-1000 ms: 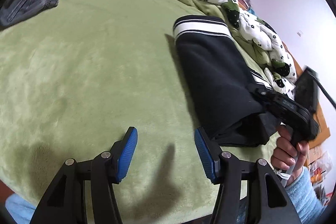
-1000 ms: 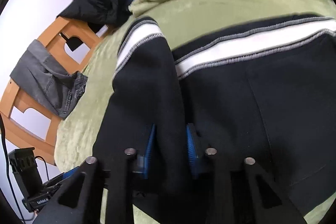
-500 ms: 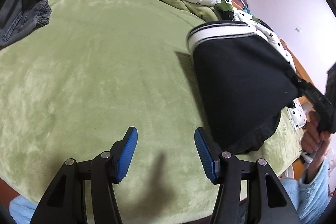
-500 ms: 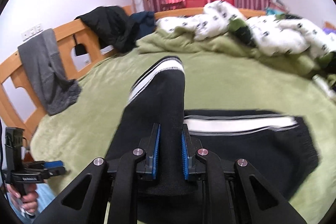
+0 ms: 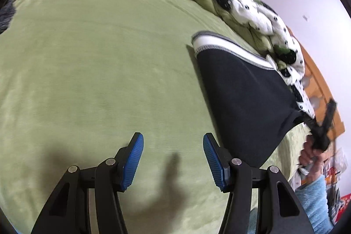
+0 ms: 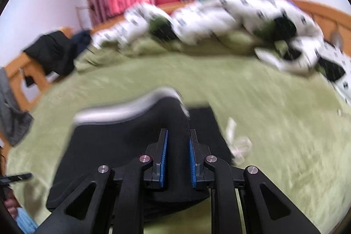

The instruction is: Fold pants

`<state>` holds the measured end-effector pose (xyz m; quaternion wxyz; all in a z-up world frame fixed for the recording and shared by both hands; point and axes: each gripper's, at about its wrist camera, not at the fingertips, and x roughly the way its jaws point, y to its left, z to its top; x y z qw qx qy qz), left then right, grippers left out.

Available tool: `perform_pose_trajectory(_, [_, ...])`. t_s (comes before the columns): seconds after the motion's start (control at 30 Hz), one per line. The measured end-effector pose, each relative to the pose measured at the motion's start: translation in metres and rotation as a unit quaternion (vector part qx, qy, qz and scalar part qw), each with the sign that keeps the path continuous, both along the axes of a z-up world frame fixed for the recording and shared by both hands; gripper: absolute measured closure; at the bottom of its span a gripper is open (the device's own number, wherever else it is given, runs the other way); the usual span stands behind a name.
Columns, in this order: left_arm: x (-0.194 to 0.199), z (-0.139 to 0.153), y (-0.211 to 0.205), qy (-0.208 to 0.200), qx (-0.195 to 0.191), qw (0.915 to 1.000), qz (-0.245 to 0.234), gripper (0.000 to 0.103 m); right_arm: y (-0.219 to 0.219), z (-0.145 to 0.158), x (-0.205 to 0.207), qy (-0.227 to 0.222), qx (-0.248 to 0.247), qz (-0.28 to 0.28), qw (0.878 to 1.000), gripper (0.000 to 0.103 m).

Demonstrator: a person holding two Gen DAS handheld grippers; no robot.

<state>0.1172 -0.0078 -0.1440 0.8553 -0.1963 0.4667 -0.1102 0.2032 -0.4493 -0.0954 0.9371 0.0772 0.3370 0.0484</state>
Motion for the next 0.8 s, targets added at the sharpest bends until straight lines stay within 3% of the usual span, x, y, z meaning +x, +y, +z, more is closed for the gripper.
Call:
perform_pose_trajectory(0.1, [0.006,-0.001,-0.015,0.007,0.005,0.9999,-0.015,0.049,-0.013,-0.045,0.002,0.027,0.011,-0.010,1.000,0.086])
perform_pose_trajectory(0.17, [0.005,0.003,-0.019,0.005,0.013,0.9998,-0.015,0.049,-0.020,-0.055,-0.001,0.022,0.027,-0.012,0.999,0.085])
perform_pose_trajectory(0.27, [-0.001,0.018,-0.016,-0.008,0.030,0.9995,-0.011,0.049,-0.020,-0.057,-0.007,0.025,0.011,-0.014,1.000,0.082])
perform_pose_trajectory(0.43, [-0.015,0.071,-0.005,-0.037,0.074,0.9966,-0.003,0.049,-0.005,-0.036,-0.022,0.016,-0.053,-0.008,0.998,0.080])
perform_pose_trajectory(0.53, [-0.019,0.106,0.002,-0.055,0.097,0.9938,-0.004,0.049,-0.002,-0.012,-0.034,0.007,-0.057,-0.005,0.998,0.080])
perform_pose_trajectory(0.6, [-0.019,0.129,0.004,-0.065,0.115,0.9912,-0.012,0.049,-0.005,0.003,-0.043,-0.003,-0.050,-0.009,0.999,0.074])
perform_pose_trajectory(0.67, [-0.018,0.157,0.001,-0.083,0.149,0.9849,-0.029,0.049,-0.010,0.015,-0.051,-0.013,-0.038,-0.014,0.999,0.049])
perform_pose_trajectory(0.8, [-0.015,0.183,-0.007,-0.125,0.166,0.9774,-0.040,0.035,-0.023,0.028,-0.047,-0.016,-0.001,-0.021,1.000,0.046])
